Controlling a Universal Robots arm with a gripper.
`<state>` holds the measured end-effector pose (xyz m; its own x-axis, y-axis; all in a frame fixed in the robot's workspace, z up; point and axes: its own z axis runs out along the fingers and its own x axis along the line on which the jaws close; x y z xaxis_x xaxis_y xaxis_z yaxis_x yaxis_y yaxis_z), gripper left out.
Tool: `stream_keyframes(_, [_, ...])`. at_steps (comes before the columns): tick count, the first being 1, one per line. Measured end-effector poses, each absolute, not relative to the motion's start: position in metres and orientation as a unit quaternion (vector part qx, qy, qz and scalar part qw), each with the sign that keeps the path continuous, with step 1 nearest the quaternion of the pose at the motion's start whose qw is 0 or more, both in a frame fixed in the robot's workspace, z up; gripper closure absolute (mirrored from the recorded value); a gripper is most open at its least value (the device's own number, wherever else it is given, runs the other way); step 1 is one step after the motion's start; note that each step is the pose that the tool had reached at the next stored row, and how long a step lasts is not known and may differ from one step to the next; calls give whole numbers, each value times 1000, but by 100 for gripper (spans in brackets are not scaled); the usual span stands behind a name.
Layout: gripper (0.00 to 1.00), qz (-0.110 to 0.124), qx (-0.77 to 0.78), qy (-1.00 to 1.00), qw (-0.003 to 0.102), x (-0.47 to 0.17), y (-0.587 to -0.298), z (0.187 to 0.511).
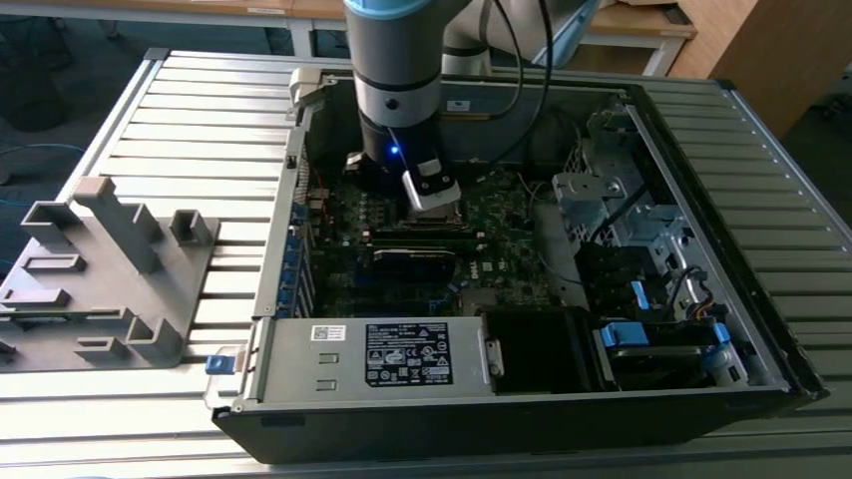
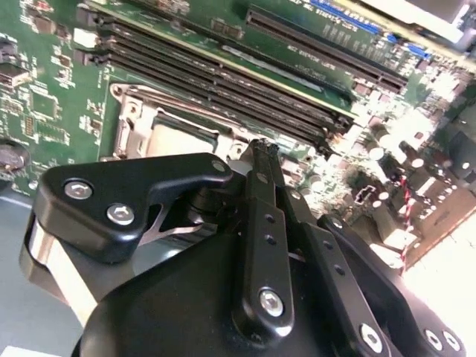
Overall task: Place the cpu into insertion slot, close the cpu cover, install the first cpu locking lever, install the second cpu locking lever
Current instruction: 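Install the second cpu locking lever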
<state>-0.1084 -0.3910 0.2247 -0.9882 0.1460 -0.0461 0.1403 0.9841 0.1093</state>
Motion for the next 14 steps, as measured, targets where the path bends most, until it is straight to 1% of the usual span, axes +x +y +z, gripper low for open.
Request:
stream_keyframes(9, [89,48,74,996,27,-85,-386,223])
stream_keyframes(14, [89,41,73,996,28,-82,-371,222])
